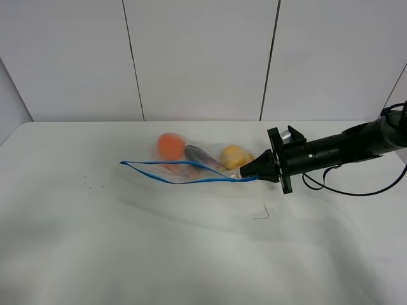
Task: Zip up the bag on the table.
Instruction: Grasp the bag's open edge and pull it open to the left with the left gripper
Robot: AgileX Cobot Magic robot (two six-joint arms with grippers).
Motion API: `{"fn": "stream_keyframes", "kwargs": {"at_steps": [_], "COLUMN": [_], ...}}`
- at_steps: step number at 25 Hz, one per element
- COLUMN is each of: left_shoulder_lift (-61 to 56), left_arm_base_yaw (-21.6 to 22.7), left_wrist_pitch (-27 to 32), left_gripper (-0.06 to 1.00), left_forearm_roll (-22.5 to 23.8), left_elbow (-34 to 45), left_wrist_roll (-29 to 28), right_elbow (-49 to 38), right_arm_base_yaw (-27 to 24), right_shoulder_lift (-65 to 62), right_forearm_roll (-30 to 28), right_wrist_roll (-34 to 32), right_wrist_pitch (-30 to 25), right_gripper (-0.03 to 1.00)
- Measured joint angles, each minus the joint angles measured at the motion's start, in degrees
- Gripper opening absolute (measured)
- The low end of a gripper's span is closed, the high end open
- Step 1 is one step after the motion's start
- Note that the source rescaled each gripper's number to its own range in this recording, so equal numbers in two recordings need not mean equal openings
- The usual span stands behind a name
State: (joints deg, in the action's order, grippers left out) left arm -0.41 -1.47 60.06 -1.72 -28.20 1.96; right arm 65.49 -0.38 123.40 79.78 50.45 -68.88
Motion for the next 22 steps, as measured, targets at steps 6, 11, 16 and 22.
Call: {"fn": "stream_keyframes", "kwargs": {"at_steps": [6, 11, 16, 22], "left_shoulder_lift": [-0.04, 8.39, 23.07, 38.70], "left_arm_base_yaw": [0.00, 0.00, 0.00, 0.00], "left_wrist_pitch": [-0.40, -2.72, -5.25, -14.02], "left_gripper": [1.00, 1.00, 1.00, 1.00], "left_forearm_roll": [-0.07, -0.33, -4.17, -13.40], "left_elbow": [-0.52, -8.05, -16.50, -19.86], "left_wrist_roll": [-1.21, -4.30, -4.73, -1.96], "right_elbow": [0.00, 0.00, 0.00, 0.00], "right_arm_base_yaw": [0.00, 0.00, 0.00, 0.00], "right_shoulder_lift": [0.00, 0.00, 0.00, 0.00], "right_forearm_roll": [0.00, 0.00, 0.00, 0.00], "right_wrist_roll": [0.00, 0.00, 0.00, 0.00], "right_wrist_pitch": [0.00, 0.00, 0.00, 0.00], "right_gripper": [0.00, 0.00, 0.00, 0.00]}}
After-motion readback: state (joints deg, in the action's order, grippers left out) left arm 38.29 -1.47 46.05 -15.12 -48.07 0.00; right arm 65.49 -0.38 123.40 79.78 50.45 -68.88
